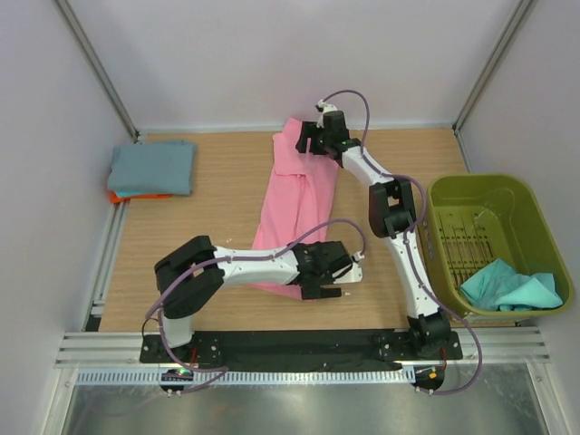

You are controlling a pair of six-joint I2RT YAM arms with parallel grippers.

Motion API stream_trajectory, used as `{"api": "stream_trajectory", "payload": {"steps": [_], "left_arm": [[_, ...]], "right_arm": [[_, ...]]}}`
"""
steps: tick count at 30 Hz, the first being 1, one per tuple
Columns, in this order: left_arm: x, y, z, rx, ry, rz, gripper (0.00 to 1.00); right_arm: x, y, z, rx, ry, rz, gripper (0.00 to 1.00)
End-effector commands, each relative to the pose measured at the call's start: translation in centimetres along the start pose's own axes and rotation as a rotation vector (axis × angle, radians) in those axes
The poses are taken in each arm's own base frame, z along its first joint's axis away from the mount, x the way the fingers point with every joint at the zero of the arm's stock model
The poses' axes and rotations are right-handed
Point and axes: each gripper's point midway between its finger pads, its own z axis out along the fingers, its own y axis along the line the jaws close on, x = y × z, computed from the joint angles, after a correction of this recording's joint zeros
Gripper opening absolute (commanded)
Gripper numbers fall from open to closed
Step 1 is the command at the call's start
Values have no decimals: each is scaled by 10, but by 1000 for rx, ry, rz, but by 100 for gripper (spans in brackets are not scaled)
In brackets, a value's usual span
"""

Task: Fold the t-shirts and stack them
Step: Fold the tshirt

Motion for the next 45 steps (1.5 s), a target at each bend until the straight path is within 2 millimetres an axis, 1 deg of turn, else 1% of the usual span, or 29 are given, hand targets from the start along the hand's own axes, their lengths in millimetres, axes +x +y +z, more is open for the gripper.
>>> {"api": "stream_trajectory", "payload": {"steps": [1, 4, 12, 15, 16, 18, 19, 21, 22, 23, 25, 26, 28, 29, 30, 31, 32, 33, 34, 35, 36, 37, 38, 39, 40, 42, 43, 44, 45], "left_arm": [[-16, -20, 7, 55, -6, -23, 100], [-25, -23, 9, 58, -14, -18, 100], [-33, -24, 15, 60, -18, -20, 100], [-33, -20, 13, 42, -17, -18, 100], [-34, -17, 10, 32, -22, -20, 100], [-36, -11, 5, 15, -29, -25, 100], [-38, -6, -2, 7, -43, -28, 100], [-45, 3, -14, -14, -63, -29, 100], [-48, 12, -28, -41, -78, -35, 99], [-52, 19, -38, -58, -97, -38, 100], [-53, 30, -61, -91, -117, -37, 100], [-57, 42, -84, -120, -161, -52, 99], [-58, 59, -112, -169, -190, -73, 100], [-57, 67, -123, -191, -206, -92, 100], [-57, 78, -145, -222, -253, -158, 99], [-56, 87, -158, -233, -275, -216, 100], [-47, 105, -172, -246, -303, -305, 100], [-43, 112, -177, -241, -322, -444, 100], [-25, 133, -181, -258, -308, -562, 100], [-20, 133, -180, -195, -323, -644, 100], [-12, 138, -185, -161, -349, -795, 100], [15, 150, -174, -145, -319, -917, 97], [17, 142, -170, -40, -335, -990, 95], [24, 140, -168, 15, -334, -1060, 92], [49, 138, -152, 42, -274, -1210, 92], [60, 122, -143, 153, -255, -1316, 90], [69, 123, -141, 160, -254, -1399, 90], [82, 106, -127, 194, -197, -1441, 89], [83, 96, -124, 245, -194, -1470, 87]], "right_arm": [[20, 21, 7, -84, 54, 69, 78], [21, 35, 8, -120, 62, 64, 78], [20, 56, 7, -179, 55, 65, 78], [11, 55, 1, -164, 46, 41, 78], [-5, 54, -7, -156, 21, 29, 77], [-25, 47, -19, -129, -7, 13, 78], [-56, 46, -38, -124, -57, 4, 78], [-80, 39, -56, -96, -100, -27, 79], [-97, 38, -70, -83, -129, -39, 79], [-122, 34, -94, -61, -172, -46, 80], [-150, 34, -125, -49, -220, -57, 80], [-171, 34, -157, -36, -258, -51, 81], [-181, 31, -186, -13, -275, -5, 81], [-163, 26, -193, 2, -229, 21, 81], [-176, 35, -225, -7, -258, 30, 82], [-172, 38, -239, -6, -250, 51, 81], [-138, 30, -239, 14, -169, 112, 82], [-141, 42, -267, -8, -187, 140, 81], [-100, 39, -264, -19, -94, 188, 81], [-83, 41, -271, -23, -56, 270, 80], [-79, 48, -292, -42, -56, 309, 79], [-59, 55, -298, -80, -2, 359, 78], [-15, 53, -298, -77, 92, 465, 77], [3, 57, -304, -93, 130, 504, 76], [39, 58, -316, -97, 201, 557, 75], [74, 61, -326, -95, 271, 654, 74], [107, 60, -337, -68, 334, 678, 74], [124, 59, -342, -52, 364, 679, 74], [140, 57, -349, -26, 393, 688, 74]]}}
